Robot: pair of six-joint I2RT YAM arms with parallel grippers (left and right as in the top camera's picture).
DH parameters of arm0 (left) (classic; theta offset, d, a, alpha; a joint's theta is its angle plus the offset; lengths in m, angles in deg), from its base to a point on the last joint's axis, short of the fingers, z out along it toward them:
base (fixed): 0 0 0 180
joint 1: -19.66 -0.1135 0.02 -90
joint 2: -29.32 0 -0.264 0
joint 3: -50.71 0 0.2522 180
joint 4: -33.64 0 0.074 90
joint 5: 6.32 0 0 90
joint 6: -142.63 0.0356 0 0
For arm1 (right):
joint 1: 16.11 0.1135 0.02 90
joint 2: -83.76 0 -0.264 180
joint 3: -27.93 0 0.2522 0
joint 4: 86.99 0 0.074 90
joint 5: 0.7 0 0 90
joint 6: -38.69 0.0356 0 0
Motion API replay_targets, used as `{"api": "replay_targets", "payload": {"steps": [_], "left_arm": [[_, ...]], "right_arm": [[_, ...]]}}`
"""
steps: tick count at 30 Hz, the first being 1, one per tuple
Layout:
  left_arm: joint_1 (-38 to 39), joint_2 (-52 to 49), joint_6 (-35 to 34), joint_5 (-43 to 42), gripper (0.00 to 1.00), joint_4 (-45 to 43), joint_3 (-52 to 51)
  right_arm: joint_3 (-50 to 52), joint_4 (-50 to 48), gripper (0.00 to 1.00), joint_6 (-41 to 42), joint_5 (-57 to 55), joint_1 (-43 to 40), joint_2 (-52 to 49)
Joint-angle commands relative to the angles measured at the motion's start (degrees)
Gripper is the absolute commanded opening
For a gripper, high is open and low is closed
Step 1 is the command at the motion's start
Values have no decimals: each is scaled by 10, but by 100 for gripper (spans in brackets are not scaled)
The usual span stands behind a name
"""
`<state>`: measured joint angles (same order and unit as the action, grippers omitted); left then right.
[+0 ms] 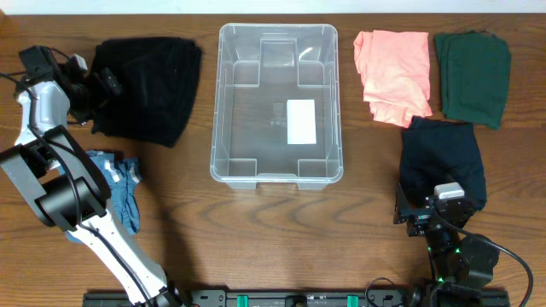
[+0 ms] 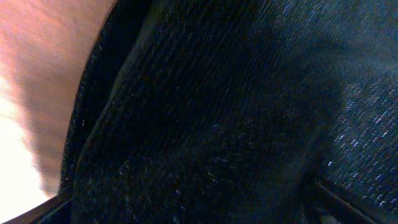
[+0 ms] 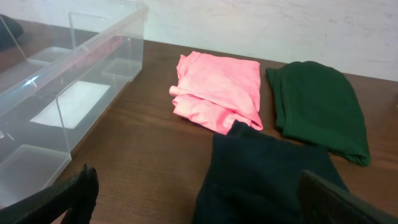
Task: Pack container
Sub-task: 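Grasp the black velvet garment's edge with the left gripper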
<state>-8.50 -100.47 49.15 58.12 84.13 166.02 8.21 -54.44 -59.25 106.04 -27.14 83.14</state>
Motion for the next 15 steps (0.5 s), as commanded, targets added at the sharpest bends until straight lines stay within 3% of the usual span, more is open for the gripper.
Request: {"api": "replay_targets", "payload": {"steps": [1, 7, 15], "left_arm": [[3, -4, -2, -8, 98, 42, 1], [3, -4, -30, -10, 98, 104, 1], [-30, 48, -30, -8, 98, 90, 21]], "right_arm": [[1, 1, 99, 6, 2, -2, 3], [1, 1, 99, 6, 2, -2, 3], [1, 1, 99, 6, 2, -2, 3]]}}
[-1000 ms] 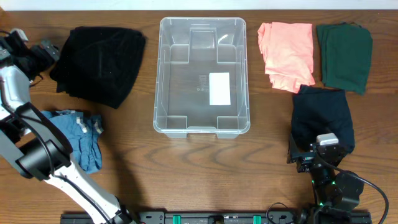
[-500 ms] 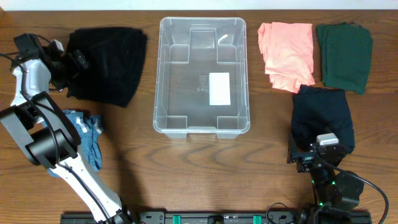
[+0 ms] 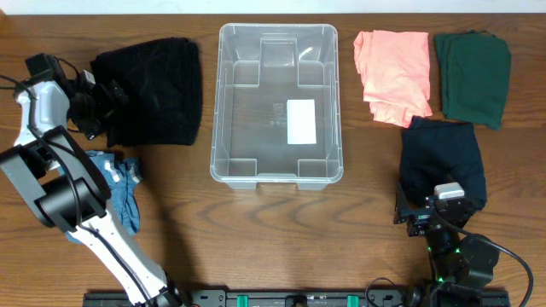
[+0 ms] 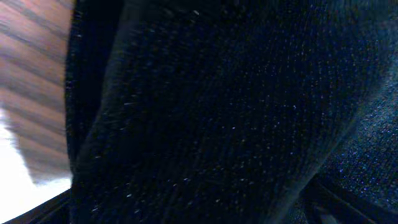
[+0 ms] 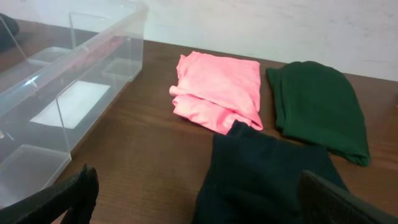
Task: Pack container
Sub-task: 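Grasp the black velvet garment's edge with the left gripper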
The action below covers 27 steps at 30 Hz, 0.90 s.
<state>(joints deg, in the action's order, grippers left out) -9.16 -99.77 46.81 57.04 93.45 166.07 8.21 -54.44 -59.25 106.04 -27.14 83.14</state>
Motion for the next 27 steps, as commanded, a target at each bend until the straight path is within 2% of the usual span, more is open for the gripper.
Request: {"api": "replay_targets", "payload": {"steps": [1, 4, 9, 11, 14, 18, 23, 27], "left_arm": [[-30, 48, -7, 3, 98, -4, 24], [-57, 78, -12, 3, 98, -19, 31], [-97, 113, -80, 2, 98, -29, 31], [-107, 116, -84, 0, 98, -36, 31], [-119, 115, -27, -23, 98, -52, 31], [-131, 108, 67, -126, 98, -51, 31], [-140, 94, 143, -135, 98, -12, 31], [-140, 71, 157, -135, 98, -14, 31]], "right_arm": [[1, 1, 99, 6, 2, -2, 3], [1, 1, 99, 6, 2, -2, 3], [1, 1, 99, 6, 2, -2, 3], [1, 1, 99, 6, 2, -2, 3], [1, 1, 99, 6, 2, -2, 3], [1, 1, 99, 6, 2, -2, 3], [1, 1, 99, 6, 2, -2, 3], [1, 1, 99, 6, 2, -2, 3]]}}
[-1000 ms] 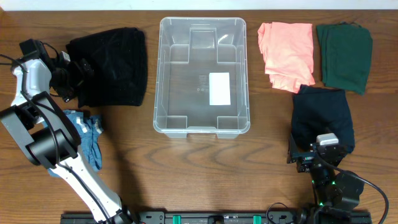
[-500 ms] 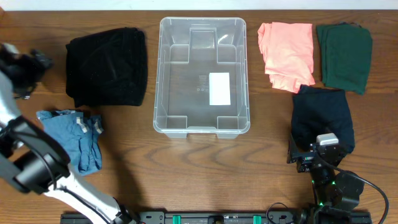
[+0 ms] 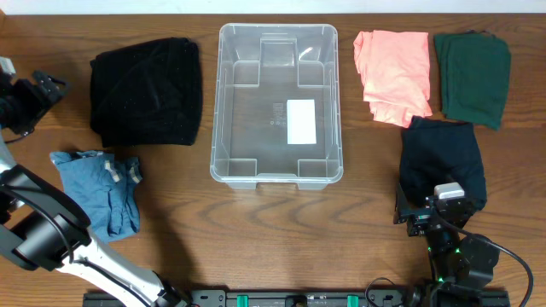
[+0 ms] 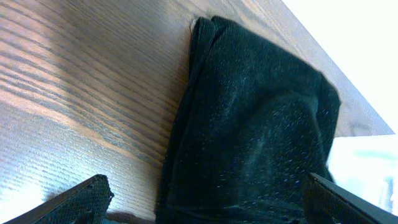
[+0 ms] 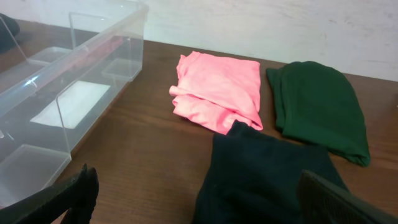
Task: Pack container
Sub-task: 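Grasp the black velvet garment's edge with the left gripper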
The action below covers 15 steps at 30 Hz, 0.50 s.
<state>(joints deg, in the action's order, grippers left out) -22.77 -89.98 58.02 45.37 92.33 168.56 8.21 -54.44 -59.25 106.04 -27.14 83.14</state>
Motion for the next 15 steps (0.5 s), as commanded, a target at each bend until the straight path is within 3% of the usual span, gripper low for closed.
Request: {"api": "replay_targets", "payload": {"steps": [1, 6, 15], "left_arm": [[-3, -34, 45, -18, 98, -7, 6], [-2, -89, 51, -74, 98, -36, 6], [16, -159, 44, -91, 98, -58, 6]], "right_arm": [[1, 1, 99, 6, 2, -2, 3], [1, 1, 99, 6, 2, -2, 3], [1, 1, 99, 6, 2, -2, 3]]}}
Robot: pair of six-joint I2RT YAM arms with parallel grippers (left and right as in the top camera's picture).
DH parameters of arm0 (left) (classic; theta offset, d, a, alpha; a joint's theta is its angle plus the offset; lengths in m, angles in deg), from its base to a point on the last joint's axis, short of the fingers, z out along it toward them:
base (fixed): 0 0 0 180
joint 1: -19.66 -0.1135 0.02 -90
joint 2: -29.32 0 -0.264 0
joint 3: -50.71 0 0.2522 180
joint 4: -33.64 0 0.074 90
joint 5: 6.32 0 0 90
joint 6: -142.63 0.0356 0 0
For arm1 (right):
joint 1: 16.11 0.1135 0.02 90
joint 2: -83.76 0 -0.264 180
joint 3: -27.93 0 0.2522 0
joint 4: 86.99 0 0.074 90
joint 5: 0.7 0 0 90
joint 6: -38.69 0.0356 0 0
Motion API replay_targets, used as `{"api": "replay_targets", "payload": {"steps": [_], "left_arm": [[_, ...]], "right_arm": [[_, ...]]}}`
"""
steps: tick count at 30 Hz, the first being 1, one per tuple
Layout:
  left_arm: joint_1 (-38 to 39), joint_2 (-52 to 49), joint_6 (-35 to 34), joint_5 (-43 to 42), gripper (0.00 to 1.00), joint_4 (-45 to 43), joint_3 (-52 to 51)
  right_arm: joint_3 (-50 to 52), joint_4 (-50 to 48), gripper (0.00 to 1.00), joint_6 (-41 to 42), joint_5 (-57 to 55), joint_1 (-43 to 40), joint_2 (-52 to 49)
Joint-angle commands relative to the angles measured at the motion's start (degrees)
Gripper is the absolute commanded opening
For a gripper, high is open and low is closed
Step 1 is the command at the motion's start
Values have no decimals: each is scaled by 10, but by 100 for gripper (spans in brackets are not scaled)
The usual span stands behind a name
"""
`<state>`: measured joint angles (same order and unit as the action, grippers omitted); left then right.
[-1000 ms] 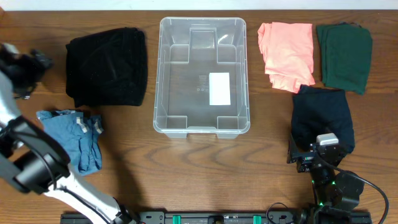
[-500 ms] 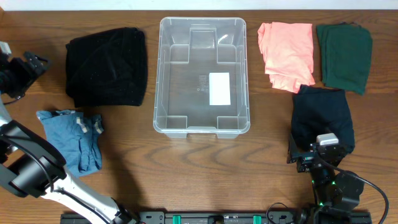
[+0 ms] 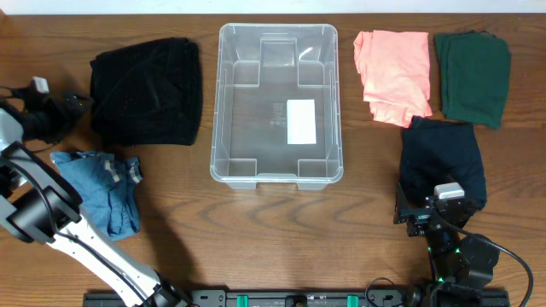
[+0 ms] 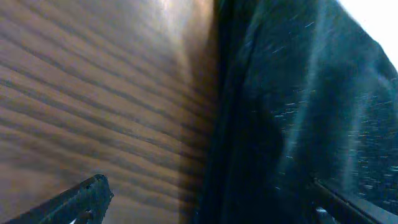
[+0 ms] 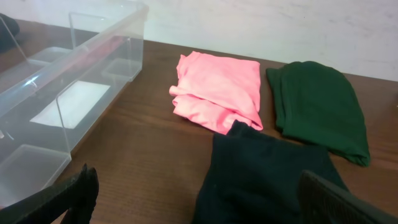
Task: Pack container
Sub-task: 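Grasp the black velvet garment's edge with the left gripper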
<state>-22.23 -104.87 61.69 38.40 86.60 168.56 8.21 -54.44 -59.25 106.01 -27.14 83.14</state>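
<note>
The clear plastic container (image 3: pixel 223 102) stands empty mid-table. A folded black garment (image 3: pixel 147 89) lies to its left. My left gripper (image 3: pixel 75 109) is at that garment's left edge, open; in the left wrist view the black garment (image 4: pixel 292 124) fills the right half between the spread fingertips (image 4: pixel 87 198). My right gripper (image 5: pixel 205 202) rests open and low at the front right, over the near edge of a navy garment (image 5: pixel 267 174).
A crumpled blue denim piece (image 3: pixel 98 189) lies at the front left. A pink garment (image 3: pixel 392 72) and a dark green garment (image 3: pixel 472 77) lie at the back right, the navy garment (image 3: pixel 444 162) in front of them. The table's left edge is close to my left arm.
My left gripper was back at the table's far left edge, clear of the black garment. Now it is to the right, open at the garment's left edge. The right arm has not moved.
My left gripper was first on the left part of the black garment, which lay skewed. Then the garment lay squarer and a little further right. The gripper then stood off at the left edge, and now is back at the garment's edge.
</note>
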Motion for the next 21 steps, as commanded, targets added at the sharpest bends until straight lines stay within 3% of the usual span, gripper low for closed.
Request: {"api": "replay_targets", "payload": {"steps": [1, 14, 21], "left_arm": [[16, -13, 6, -21, 98, 1, 6], [76, -28, -6, -23, 98, 5, 6], [89, -37, -23, -64, 98, 1, 6]], "right_arm": [[1, 1, 99, 6, 2, -2, 3], [1, 1, 99, 6, 2, -2, 3], [1, 1, 99, 6, 2, -2, 3]]}}
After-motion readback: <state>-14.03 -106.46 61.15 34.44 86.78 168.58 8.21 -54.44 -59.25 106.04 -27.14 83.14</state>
